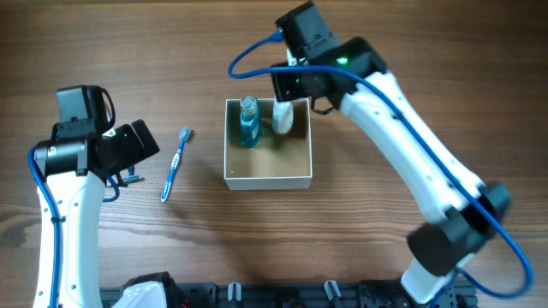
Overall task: Pack container
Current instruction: 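Open the right gripper and withdraw it to the right, then grasp the small white card box with the right gripper and drop it in the box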
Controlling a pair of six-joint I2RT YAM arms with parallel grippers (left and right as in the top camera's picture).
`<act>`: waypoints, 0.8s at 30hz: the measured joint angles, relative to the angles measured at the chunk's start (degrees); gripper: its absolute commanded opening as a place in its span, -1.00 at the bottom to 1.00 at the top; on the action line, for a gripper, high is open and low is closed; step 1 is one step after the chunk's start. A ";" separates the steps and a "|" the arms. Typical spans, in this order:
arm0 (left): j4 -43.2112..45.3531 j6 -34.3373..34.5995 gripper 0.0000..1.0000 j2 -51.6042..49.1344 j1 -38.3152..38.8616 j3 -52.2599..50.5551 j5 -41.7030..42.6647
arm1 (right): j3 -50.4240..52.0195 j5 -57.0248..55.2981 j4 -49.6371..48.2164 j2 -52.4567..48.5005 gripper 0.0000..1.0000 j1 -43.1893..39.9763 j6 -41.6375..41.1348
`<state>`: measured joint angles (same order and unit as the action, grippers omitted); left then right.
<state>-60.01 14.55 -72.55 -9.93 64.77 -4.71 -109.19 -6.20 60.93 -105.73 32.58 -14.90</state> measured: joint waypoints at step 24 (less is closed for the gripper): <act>0.20 0.00 0.99 0.00 0.00 0.02 -0.07 | 62.16 3.93 -16.96 25.38 1.00 -58.40 -5.66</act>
<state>-59.81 14.55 -72.55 -9.93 64.79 -4.78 -47.03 -2.26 43.97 -80.36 -25.82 -20.56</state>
